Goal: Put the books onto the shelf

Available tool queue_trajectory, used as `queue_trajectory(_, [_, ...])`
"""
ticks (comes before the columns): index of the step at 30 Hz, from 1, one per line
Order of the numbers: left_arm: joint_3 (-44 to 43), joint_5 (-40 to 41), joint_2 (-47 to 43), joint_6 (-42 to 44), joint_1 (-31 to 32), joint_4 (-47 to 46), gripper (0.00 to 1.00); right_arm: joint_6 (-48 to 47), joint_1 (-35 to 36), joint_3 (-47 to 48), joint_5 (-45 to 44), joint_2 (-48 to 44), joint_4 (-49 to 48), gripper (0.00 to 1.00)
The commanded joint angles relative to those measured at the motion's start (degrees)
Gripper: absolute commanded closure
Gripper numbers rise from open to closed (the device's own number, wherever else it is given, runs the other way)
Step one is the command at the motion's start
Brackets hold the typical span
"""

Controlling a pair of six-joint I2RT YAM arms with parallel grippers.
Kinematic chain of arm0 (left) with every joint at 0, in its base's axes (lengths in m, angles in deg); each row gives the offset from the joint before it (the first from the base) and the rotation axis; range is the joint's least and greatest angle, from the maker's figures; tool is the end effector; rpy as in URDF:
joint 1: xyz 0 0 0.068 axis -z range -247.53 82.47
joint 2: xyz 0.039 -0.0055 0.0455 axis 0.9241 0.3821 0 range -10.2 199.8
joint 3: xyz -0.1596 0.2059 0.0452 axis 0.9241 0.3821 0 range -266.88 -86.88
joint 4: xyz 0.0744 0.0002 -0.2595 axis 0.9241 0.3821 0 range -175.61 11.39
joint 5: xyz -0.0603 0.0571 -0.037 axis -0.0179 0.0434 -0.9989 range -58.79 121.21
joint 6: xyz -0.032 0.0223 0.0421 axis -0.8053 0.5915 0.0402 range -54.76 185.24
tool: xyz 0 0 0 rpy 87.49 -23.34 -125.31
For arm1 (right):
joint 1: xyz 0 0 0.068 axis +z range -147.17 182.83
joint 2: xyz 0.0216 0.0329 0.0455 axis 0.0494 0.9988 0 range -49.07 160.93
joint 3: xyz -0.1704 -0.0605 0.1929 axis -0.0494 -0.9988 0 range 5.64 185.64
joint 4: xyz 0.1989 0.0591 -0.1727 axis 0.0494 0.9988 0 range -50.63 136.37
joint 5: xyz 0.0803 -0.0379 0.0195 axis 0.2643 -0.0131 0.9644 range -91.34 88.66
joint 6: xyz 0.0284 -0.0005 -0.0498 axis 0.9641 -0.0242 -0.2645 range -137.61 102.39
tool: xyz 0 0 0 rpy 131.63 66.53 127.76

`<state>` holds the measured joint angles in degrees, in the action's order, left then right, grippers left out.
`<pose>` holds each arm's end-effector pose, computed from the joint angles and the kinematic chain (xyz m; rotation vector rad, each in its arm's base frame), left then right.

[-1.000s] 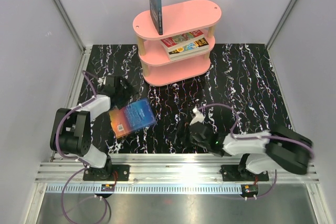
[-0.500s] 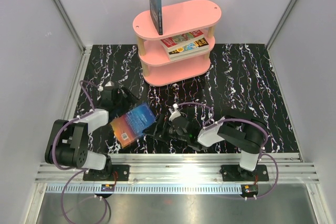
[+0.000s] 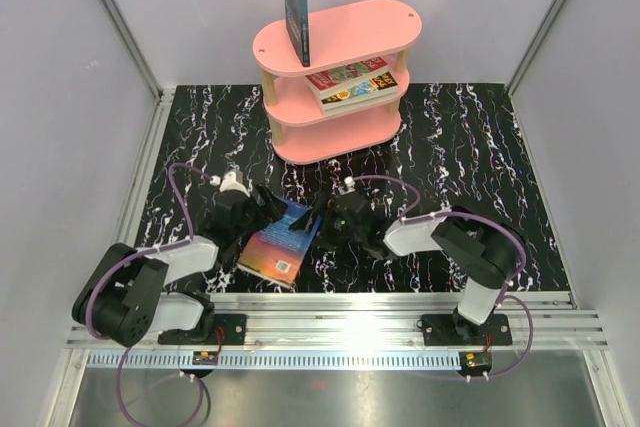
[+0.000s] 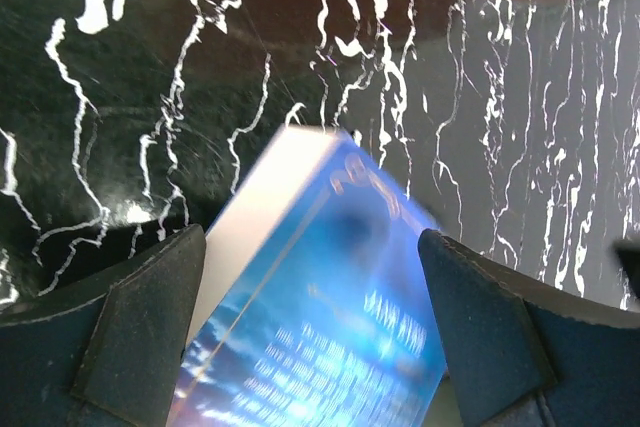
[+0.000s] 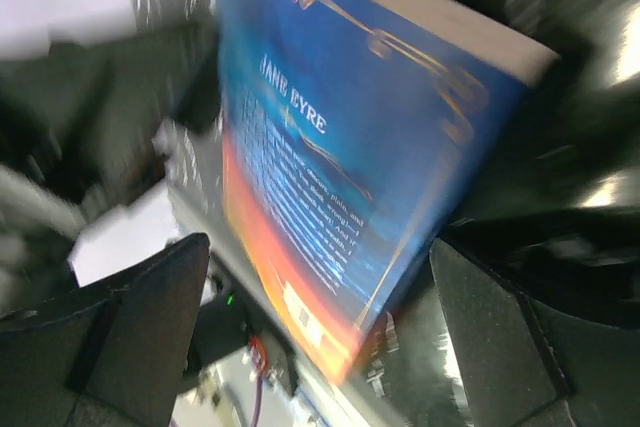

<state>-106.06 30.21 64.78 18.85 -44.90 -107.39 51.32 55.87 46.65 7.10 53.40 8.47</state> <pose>0.2224 -0.0934 0.1196 -0.4535 2.2062 -0.6943 0.2042 0.2812 0.1102 0.2355 2.4330 1.3068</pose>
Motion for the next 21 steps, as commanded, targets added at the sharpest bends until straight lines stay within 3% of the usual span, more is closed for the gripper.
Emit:
queue_trajectory(1, [5.73, -18.07, -0.61, -7.92, 8.65, 12.38, 0.11, -6.08, -5.04, -0.49, -11.08, -1.39, -0.75, 0.00])
queue_trajectory(6, [5.56, -17.29, -5.81, -7.75, 13.57, 15.01, 0.11, -7.31, -6.72, -2.78, -11.26, -2.20, -2.41, 0.00])
queue_trajectory(16, [5.29, -24.93, -0.10, -14.33, 17.71, -4.99, 0.12, -0.64, -6.10, -3.48, -2.47, 9.23, -17.79, 0.00])
queue_trajectory(21, [6.52, -22.13, 2.45, -16.71, 18.41, -10.73, 0.14, 0.59, -5.31, -6.12, -1.94, 9.06, -19.55, 0.00])
